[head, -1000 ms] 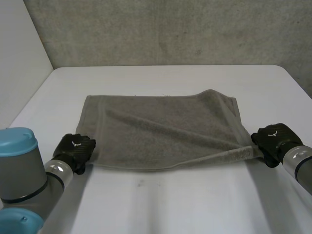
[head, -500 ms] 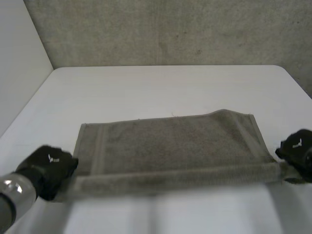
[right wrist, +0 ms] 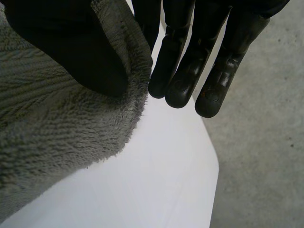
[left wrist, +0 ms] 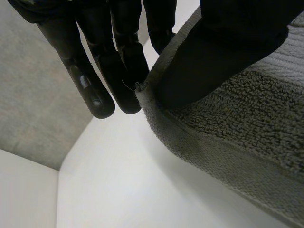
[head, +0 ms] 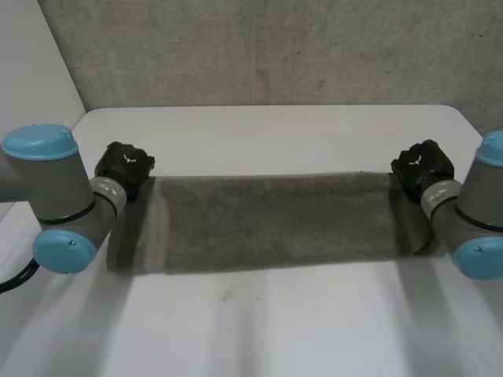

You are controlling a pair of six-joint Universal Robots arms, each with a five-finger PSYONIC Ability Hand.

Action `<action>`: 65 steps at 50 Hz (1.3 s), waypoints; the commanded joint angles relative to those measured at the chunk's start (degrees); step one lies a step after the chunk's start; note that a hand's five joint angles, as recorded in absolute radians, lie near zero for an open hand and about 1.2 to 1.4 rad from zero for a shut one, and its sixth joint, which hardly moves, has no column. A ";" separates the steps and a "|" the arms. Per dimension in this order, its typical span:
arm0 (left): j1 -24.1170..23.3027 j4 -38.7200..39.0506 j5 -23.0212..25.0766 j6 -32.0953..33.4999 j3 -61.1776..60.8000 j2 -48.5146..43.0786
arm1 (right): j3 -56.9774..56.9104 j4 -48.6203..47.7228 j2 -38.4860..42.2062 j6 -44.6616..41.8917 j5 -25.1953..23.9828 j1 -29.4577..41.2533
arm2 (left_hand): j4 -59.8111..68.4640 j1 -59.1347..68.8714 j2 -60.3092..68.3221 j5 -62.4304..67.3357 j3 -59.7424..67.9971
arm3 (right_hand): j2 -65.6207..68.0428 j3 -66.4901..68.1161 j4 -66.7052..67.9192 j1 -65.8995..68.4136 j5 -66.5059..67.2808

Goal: Fold the laundry

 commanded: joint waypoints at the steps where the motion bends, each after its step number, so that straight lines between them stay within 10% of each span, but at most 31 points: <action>1: -0.52 3.78 -0.23 0.40 4.84 -5.45 | -5.57 -7.58 6.62 -0.06 0.68 1.76 | 7.12 7.91 7.09 7.17 7.17 | -0.55 -1.28 -1.36 12.16 0.38; 5: -0.52 4.04 -0.14 -0.04 4.93 -6.07 | -5.75 -12.93 7.06 -0.06 1.11 1.85 | -28.57 -27.78 -28.60 -28.52 -28.52 | -57.49 -58.22 -58.30 -44.78 -56.56; 6: -0.52 4.04 -0.14 -0.04 4.58 -5.98 | -5.75 -12.94 7.06 -0.06 1.12 1.85 | -59.73 -58.95 -59.77 -59.69 -59.69 | -57.49 -58.22 -58.30 -44.78 -56.56; 17: -1.23 4.13 0.21 -1.62 -5.59 3.93 | 1.90 -8.72 -3.57 5.65 -1.52 0.97 | -59.73 -58.95 -59.77 -59.69 -59.69 | -57.49 -58.22 -58.30 -44.78 -56.56; 30: -1.31 9.66 0.65 -9.96 -23.26 18.53 | 6.38 23.77 -13.24 16.55 -9.87 -8.69 | -59.73 -58.95 -59.77 -59.69 -59.69 | -57.49 -58.22 -58.30 -44.78 -56.56; 55: -1.75 15.21 0.74 -12.78 -30.49 19.24 | 12.18 9.47 -6.65 21.83 -11.98 -13.27 | -59.73 -58.95 -59.77 -59.69 -59.69 | -31.50 -32.23 -32.31 -18.79 -30.57; 59: -1.84 15.21 0.83 -12.87 -30.66 19.24 | 11.83 8.16 -6.38 21.91 -11.80 -14.41 | -59.73 -58.95 -59.77 -59.69 -59.69 | 12.38 11.65 11.58 25.09 13.31; 65: -1.93 15.21 0.83 -12.78 -30.75 19.24 | 10.96 6.13 -5.25 17.46 -9.00 -15.56 | -59.73 -58.95 -59.77 -59.69 -59.69 | 12.51 11.78 11.70 25.22 13.44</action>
